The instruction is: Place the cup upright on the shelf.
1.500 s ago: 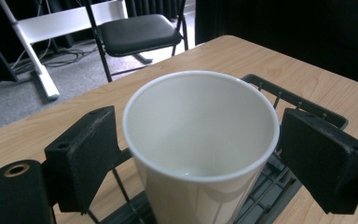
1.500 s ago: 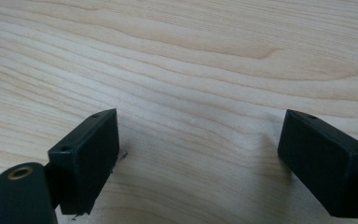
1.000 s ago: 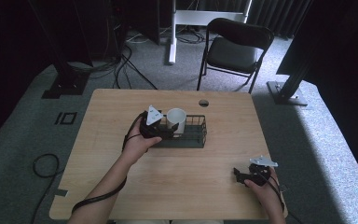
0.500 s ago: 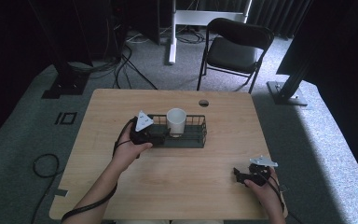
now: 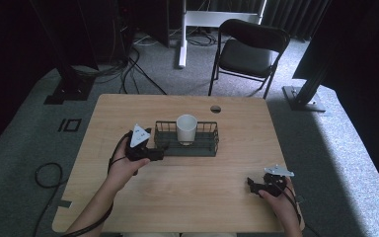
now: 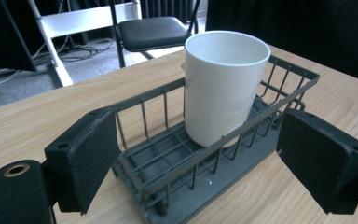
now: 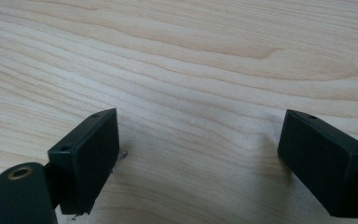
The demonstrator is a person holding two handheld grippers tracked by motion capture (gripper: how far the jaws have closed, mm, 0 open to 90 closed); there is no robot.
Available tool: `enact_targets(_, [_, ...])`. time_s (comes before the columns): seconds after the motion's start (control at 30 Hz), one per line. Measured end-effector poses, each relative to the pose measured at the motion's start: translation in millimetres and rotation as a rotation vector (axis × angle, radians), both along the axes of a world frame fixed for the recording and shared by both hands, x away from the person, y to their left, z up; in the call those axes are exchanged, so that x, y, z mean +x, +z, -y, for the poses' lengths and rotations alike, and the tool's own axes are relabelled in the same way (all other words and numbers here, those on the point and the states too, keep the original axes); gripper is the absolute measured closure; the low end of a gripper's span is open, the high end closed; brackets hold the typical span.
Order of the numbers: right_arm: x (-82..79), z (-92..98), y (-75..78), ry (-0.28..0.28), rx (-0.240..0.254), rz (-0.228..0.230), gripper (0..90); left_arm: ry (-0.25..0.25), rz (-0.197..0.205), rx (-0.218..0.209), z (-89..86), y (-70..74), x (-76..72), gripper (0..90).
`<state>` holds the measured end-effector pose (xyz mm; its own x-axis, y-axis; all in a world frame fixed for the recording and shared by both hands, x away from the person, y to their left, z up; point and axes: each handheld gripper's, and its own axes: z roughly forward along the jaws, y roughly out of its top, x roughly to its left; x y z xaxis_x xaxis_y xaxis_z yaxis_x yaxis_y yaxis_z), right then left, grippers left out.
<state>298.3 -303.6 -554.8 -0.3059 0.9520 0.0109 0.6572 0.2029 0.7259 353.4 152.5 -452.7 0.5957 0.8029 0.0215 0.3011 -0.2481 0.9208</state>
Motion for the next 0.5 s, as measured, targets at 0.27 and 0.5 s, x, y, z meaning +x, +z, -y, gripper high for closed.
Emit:
enact_targets(0.27, [0.0,0.0,0.0,0.0,0.0,0.0,12.2,0.011,0.002,-0.025,-17.0,-4.7,-16.0,13.3])
enact_targets(0.5, [0.0,0.0,0.0,0.0,0.0,0.0,12.2,0.029,-0.005,-0.022,-32.6,-14.3,-27.6,13.3])
